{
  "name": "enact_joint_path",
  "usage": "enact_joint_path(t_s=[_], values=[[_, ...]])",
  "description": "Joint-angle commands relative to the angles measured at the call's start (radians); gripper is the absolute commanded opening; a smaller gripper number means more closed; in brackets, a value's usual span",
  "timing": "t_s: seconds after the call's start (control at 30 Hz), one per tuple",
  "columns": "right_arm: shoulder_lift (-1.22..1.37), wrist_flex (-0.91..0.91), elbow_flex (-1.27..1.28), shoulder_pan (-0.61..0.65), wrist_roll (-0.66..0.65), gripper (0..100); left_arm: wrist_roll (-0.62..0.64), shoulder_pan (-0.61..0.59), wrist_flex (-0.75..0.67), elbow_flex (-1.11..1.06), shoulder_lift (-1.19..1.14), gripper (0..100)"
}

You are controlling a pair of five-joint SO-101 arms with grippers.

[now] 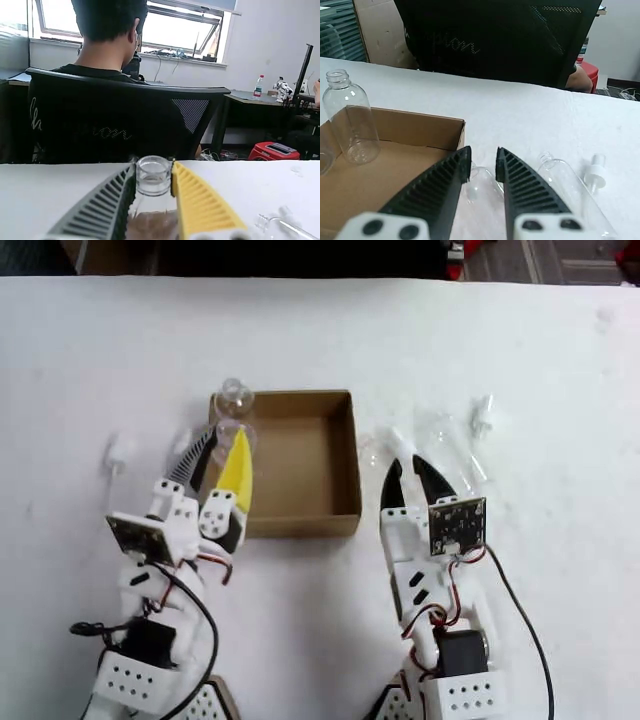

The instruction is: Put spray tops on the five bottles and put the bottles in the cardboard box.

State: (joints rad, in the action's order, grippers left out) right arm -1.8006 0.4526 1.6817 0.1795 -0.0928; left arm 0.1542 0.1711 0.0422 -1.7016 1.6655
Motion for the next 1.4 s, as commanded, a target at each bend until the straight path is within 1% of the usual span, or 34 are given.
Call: enact_joint_path(t_s=[0.0, 0.07, 0.13, 0.3, 0.37, 0.5, 0.6, 0.67, 0.77, 0.83, 0.9, 1.0, 1.1, 1.17, 1.3, 1.37], values=[[-0.002, 0.002, 0.008, 0.01, -0.014, 7.0, 0.103, 0.019, -0.026, 0.014, 0.005, 2], [-0.002, 0.002, 0.008, 0.008, -0.014, 7.0, 0.112, 0.021, -0.025, 0.06, -0.038, 2], [-0.002, 0.002, 0.008, 0.012, -0.014, 7.0, 0.115, 0.013, -0.025, 0.132, -0.128, 2], [-0.002, 0.002, 0.008, 0.008, -0.014, 7.0, 0.117, 0.022, -0.023, 0.385, -0.509, 2], [-0.002, 0.002, 0.008, 0.007, -0.014, 7.0, 0.126, 0.044, -0.025, 0.479, -0.645, 2], [-0.002, 0.002, 0.008, 0.005, -0.015, 7.0, 0.137, 0.087, -0.026, 0.621, -0.839, 2], [-0.002, 0.001, 0.008, 0.005, -0.015, 7.0, 0.135, 0.088, -0.041, 0.707, -0.966, 2], [-0.002, 0.001, 0.008, 0.005, -0.02, 7.0, 0.135, 0.084, -0.112, 0.733, -1.049, 2], [-0.002, 0.001, 0.008, 0.008, -0.092, 6.9, 0.129, 0.096, -0.285, 0.732, -1.161, 2], [-0.002, 0.001, 0.008, 0.01, -0.12, 6.8, 0.083, 0.119, -0.371, 0.732, -1.231, 2], [-0.002, 0.001, 0.008, 0.008, -0.126, 6.7, 0.046, 0.133, -0.416, 0.732, -1.297, 2], [-0.002, 0.002, 0.008, 0.008, -0.129, 6.7, 0.037, 0.128, -0.468, 0.735, -1.379, 2], [-0.002, 0.002, 0.008, 0.012, -0.13, 6.7, 0.034, 0.108, -0.552, 0.733, -1.426, 2], [-0.002, 0.002, 0.008, 0.012, -0.13, 6.7, 0.032, 0.104, -0.585, 0.732, -1.445, 2], [-0.002, 0.015, 0.008, 0.013, -0.132, 6.7, -0.049, 0.099, -0.641, 0.732, -1.484, 2], [-0.002, 0.018, 0.008, 0.013, -0.132, 6.7, -0.058, 0.097, -0.69, 0.709, -1.503, 2]])
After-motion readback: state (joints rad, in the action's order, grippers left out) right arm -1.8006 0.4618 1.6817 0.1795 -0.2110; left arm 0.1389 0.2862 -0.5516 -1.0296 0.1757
